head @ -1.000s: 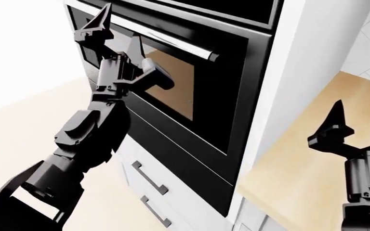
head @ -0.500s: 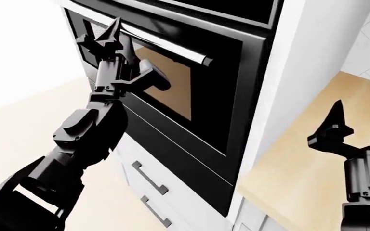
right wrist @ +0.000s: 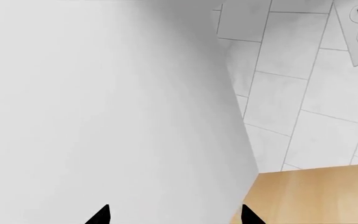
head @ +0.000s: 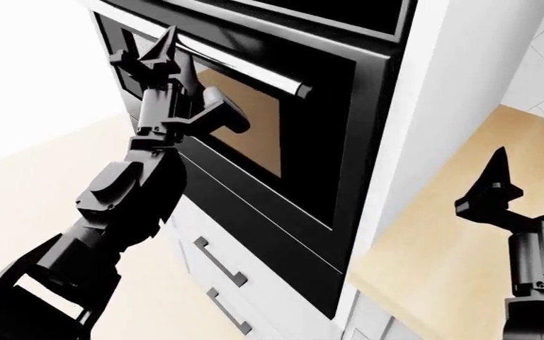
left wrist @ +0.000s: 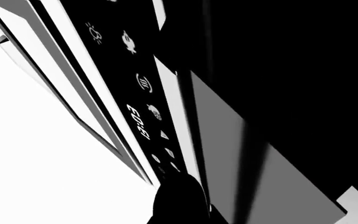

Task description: Open the oven door

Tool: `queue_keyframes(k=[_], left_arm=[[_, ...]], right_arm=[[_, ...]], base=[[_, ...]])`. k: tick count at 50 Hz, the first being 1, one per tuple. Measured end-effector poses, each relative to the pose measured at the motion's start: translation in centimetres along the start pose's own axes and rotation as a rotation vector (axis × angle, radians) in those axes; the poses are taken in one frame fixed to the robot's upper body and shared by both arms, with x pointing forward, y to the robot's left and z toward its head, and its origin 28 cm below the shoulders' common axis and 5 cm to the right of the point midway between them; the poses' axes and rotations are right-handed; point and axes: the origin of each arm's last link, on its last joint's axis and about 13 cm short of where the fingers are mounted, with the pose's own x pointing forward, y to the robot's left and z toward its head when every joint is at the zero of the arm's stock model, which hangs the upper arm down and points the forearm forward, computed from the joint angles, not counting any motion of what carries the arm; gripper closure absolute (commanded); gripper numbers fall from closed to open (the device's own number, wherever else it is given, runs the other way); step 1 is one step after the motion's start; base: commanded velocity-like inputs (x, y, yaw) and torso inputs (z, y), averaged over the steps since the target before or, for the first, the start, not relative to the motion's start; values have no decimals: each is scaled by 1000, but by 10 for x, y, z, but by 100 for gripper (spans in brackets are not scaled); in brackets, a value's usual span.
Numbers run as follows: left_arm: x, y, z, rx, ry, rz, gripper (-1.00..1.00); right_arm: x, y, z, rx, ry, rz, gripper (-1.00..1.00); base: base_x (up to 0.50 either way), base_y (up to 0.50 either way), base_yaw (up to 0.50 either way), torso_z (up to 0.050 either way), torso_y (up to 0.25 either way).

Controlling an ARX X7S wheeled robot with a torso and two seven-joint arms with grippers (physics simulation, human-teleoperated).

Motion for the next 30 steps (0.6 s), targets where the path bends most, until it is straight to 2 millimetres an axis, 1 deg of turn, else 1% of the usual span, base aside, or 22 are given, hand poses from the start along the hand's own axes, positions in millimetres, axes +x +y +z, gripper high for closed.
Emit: queue_keyframes(k=[16,30], left_arm=[[-15,12,-1,-25,44,-8,100],[-35,23,-4,-72,86,-7,100]], right_arm=[[1,1,-1,3,5,-1,-100],[-1,2,-2,-1,9,5,-100]], base=[[0,0,0,0,3],[0,0,0,0,3]])
